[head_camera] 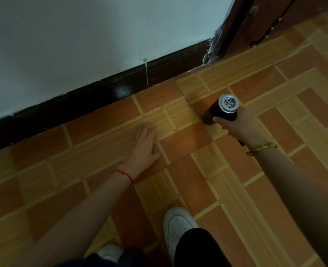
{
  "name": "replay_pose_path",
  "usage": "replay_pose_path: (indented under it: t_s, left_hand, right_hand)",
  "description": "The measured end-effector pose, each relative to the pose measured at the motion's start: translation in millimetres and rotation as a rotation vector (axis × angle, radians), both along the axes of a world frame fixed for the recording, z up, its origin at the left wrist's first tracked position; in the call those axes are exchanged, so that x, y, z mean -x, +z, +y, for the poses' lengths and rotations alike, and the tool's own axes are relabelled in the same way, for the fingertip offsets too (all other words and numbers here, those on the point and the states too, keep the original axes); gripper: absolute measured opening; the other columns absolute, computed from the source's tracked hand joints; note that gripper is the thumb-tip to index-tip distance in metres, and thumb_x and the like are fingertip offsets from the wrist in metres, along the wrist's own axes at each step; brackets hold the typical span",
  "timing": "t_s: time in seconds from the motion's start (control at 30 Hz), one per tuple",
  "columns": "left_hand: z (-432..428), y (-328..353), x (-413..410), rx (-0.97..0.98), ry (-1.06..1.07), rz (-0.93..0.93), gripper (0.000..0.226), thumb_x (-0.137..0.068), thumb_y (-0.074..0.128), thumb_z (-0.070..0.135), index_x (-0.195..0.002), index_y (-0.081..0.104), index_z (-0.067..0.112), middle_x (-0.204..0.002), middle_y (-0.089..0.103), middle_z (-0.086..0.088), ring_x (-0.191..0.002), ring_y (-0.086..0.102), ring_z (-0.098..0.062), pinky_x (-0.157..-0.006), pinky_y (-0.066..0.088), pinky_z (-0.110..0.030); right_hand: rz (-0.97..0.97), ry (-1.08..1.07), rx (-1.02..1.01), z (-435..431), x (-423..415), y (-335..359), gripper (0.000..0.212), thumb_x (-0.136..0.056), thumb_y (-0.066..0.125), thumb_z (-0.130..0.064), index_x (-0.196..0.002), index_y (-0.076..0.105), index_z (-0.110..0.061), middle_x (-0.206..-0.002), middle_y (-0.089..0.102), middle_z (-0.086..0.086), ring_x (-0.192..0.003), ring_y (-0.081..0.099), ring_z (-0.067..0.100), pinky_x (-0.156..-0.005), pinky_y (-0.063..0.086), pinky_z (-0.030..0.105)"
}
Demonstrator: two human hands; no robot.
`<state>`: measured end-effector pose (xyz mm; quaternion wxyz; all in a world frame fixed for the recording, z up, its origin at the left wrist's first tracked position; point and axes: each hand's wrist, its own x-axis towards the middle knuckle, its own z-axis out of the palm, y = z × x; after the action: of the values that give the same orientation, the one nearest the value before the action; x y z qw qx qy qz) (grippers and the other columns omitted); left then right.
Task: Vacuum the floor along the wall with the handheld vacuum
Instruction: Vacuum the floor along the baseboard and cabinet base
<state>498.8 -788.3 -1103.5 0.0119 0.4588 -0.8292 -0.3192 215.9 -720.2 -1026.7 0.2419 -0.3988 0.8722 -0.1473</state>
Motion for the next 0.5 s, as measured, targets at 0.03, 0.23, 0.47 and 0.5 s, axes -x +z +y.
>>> replay_pose_path:
  t_s: [0.03,0.23,0.47,0.5]
  left_hand:
    - [2,0,4,0.003,-0.012,0.001,0.084,-0.086,0.070,0.025,-0.154,0.022,0.014,-0.163,0.013,-0.010,-0.151,0.003,-0.030,-0.123,0.003,-0.052]
    - [18,8,40,0.001,-0.108,-0.001,0.085,-0.087,0.069,0.032,-0.154,0.019,0.016,-0.164,0.012,-0.007,-0.152,0.002,-0.026,-0.123,-0.001,-0.051]
    - [41,12,79,0.010,-0.230,-0.019,0.085,-0.089,0.066,0.034,-0.155,0.015,0.018,-0.164,0.010,-0.006,-0.152,0.002,-0.025,-0.119,-0.004,-0.042]
    - [44,12,82,-0.005,-0.243,-0.012,0.086,-0.088,0.067,0.033,-0.155,0.015,0.017,-0.164,0.011,-0.007,-0.152,0.002,-0.026,-0.121,0.000,-0.045]
  right_hand:
    - [0.009,-0.018,0.002,8,5,0,0.047,-0.078,0.069,-0.053,-0.098,0.062,-0.012,-0.082,0.071,0.009,-0.071,0.068,0.026,-0.068,0.059,0.044]
    - [0.030,-0.195,-0.014,59,22,1,0.052,-0.076,0.068,-0.058,-0.092,0.064,-0.009,-0.077,0.069,0.011,-0.070,0.068,0.029,-0.062,0.058,0.043]
    - [0.069,-0.275,-0.087,109,28,8,0.050,-0.077,0.069,-0.056,-0.093,0.063,-0.010,-0.078,0.070,0.009,-0.071,0.068,0.028,-0.058,0.057,0.040]
    - [0.053,-0.278,-0.107,113,29,8,0.048,-0.076,0.070,-0.056,-0.092,0.063,-0.011,-0.077,0.070,0.008,-0.070,0.068,0.026,-0.060,0.058,0.041]
